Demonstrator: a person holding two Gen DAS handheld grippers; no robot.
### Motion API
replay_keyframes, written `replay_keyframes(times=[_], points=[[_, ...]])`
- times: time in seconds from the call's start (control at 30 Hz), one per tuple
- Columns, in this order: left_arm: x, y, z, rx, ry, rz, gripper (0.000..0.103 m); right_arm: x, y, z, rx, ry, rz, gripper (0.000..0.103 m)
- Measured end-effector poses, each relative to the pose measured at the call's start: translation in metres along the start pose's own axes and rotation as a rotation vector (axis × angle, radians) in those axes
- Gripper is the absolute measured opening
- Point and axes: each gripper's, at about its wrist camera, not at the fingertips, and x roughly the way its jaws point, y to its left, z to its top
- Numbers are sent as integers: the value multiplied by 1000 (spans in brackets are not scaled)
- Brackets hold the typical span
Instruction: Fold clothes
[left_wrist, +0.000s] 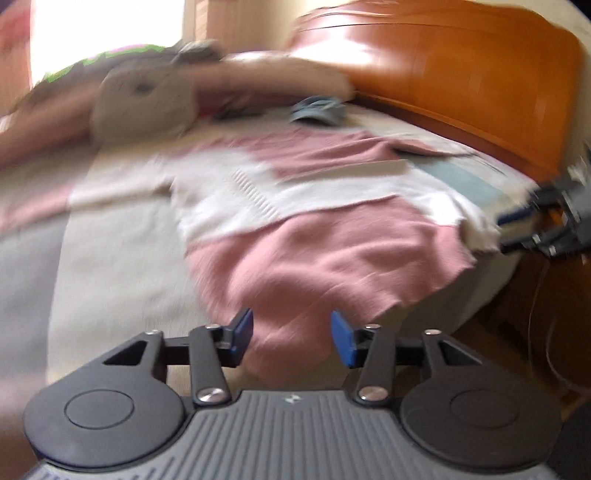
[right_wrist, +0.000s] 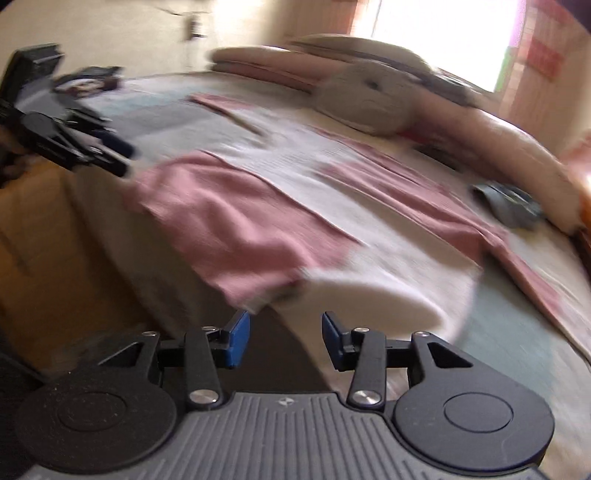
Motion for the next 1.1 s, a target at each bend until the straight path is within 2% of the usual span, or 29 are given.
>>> replay_keyframes(times=[0.17, 0.23, 0.3, 0.53, 0.8, 0.9, 1.0, 1.07, 1.1], points=[[11, 24, -16, -202, 12, 50, 51, 13, -10, -32, 57, 11, -127, 49], [9, 29, -22, -275, 4, 28, 52, 14, -8, -38, 47, 19, -158, 49], [8, 34, -28, -344, -8, -14, 52, 15, -9, -42, 75, 23, -144, 49], [17, 54, -41, -524, -77, -94, 52, 9, -31, -61, 325, -47, -38, 50], [40, 71, -19, -526, -75, -130, 52, 0, -91, -89, 715, -204, 97, 52], [52, 80, -11, -550, -69, -161, 52, 2, -117, -85, 801, -266, 116, 61], [60, 91, -7, -612, -59, -208, 52, 19, -144, -79, 885, -251, 117, 61], [60, 96, -13, -688, -47, -247, 52, 37, -159, -81, 981, -168, 163, 61], [58, 98, -18, -729, -39, -280, 52, 39, -161, -84, 1027, -179, 195, 64]])
